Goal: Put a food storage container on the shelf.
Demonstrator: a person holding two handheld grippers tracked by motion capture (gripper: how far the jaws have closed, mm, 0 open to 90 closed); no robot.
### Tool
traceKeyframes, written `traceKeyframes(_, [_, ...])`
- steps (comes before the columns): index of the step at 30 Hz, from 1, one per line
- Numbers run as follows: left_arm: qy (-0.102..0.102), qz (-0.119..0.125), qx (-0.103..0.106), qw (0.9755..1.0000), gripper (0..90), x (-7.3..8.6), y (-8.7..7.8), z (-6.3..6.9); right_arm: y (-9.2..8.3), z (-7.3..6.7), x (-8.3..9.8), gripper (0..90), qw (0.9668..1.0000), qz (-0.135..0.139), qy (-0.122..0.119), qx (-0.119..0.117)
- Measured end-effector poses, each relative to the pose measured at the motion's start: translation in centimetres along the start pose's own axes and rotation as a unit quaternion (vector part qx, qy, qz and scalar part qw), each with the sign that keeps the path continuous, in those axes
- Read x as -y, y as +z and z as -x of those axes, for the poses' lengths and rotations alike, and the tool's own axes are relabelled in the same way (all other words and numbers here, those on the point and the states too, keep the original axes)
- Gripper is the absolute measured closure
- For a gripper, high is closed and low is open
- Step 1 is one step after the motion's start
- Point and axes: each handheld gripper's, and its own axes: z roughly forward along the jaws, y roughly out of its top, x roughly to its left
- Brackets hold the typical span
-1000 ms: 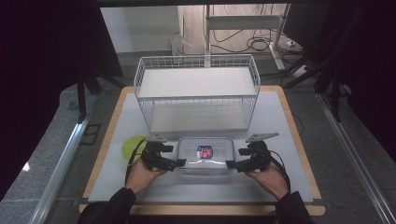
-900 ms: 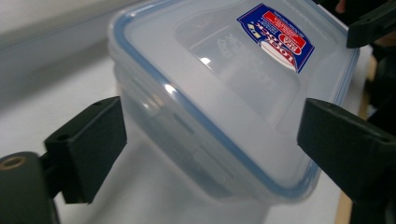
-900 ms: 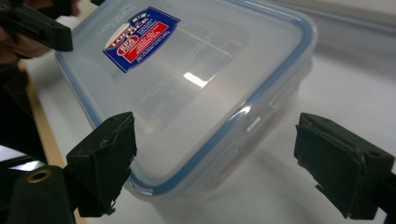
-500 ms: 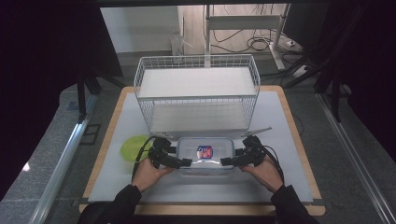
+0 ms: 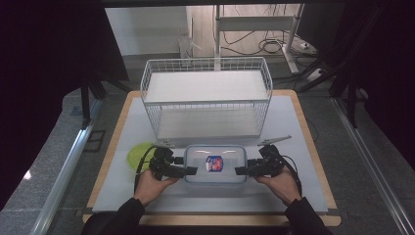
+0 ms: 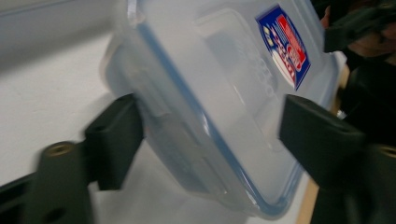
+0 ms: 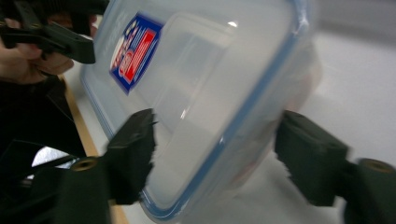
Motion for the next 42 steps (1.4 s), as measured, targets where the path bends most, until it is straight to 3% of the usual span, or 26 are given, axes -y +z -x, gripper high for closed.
traceKeyframes(4, [-0.011, 0.001, 0.017, 0.9998, 32.4, 1.0, -0.3, 0.1, -0.7, -0.3, 0.5, 41.1, 0.9999, 0.013, 0.001, -0.001])
traceKeyframes(8, [-0.012, 0.008, 0.020, 0.9997, 37.1, 1.7, -0.7, 0.5, -1.1, -0.6, 1.1, 46.2, 0.9997, 0.021, 0.011, -0.002])
traceKeyframes(11, [-0.018, 0.012, 0.026, 0.9994, 42.9, 1.7, -1.0, 0.4, -1.2, -0.9, 1.3, 46.6, 0.9997, 0.022, 0.011, 0.002])
traceKeyframes(12, [-0.032, 0.021, 0.043, 0.9984, 44.6, 1.9, -1.1, 0.0, -1.2, -1.1, 1.4, 46.6, 0.9997, 0.019, 0.015, 0.004])
traceKeyframes(15, [-0.036, 0.023, 0.045, 0.9981, 45.8, 1.9, -1.2, -0.1, -1.2, -0.9, 1.6, 45.9, 0.9996, 0.018, 0.022, -0.005])
traceKeyframes(17, [-0.032, 0.022, 0.042, 0.9984, 45.8, 1.9, -1.2, 0.0, -1.1, -0.3, 2.0, 47.6, 0.9984, 0.025, 0.043, -0.026])
traceKeyframes(23, [-0.035, 0.029, 0.035, 0.9984, 47.6, 2.1, -1.3, 0.3, -1.4, -0.3, 2.2, 53.2, 0.9968, 0.040, 0.063, -0.031])
traceKeyframes(24, [-0.029, 0.032, 0.021, 0.9988, 48.2, 1.9, -1.3, 0.5, -1.5, -0.4, 2.2, 53.7, 0.9968, 0.044, 0.060, -0.028])
traceKeyframes(29, [-0.025, 0.033, 0.010, 0.9991, 48.4, 1.8, -1.3, 0.7, -1.4, -0.8, 2.2, 53.6, 0.9971, 0.058, 0.048, -0.014])
traceKeyframes(30, [-0.013, 0.034, -0.002, 0.9993, 48.5, 1.6, -1.3, 1.1, -1.5, -0.8, 2.1, 53.3, 0.9971, 0.059, 0.047, -0.012])
traceKeyframes(33, [-0.012, 0.041, -0.003, 0.9991, 48.5, 1.3, -1.4, 1.3, -1.6, -0.7, 2.0, 53.2, 0.9968, 0.066, 0.045, -0.010])
traceKeyframes(36, [-0.002, 0.054, -0.009, 0.9985, 48.6, 0.6, -2.0, 1.8, -2.2, -1.0, 1.5, 53.2, 0.9954, 0.089, 0.033, -0.010])
traceKeyframes(42, [0.009, 0.068, -0.017, 0.9975, 48.7, -0.7, -3.0, 1.9, -2.8, -1.4, 0.1, 53.1, 0.9946, 0.102, 0.016, -0.010])
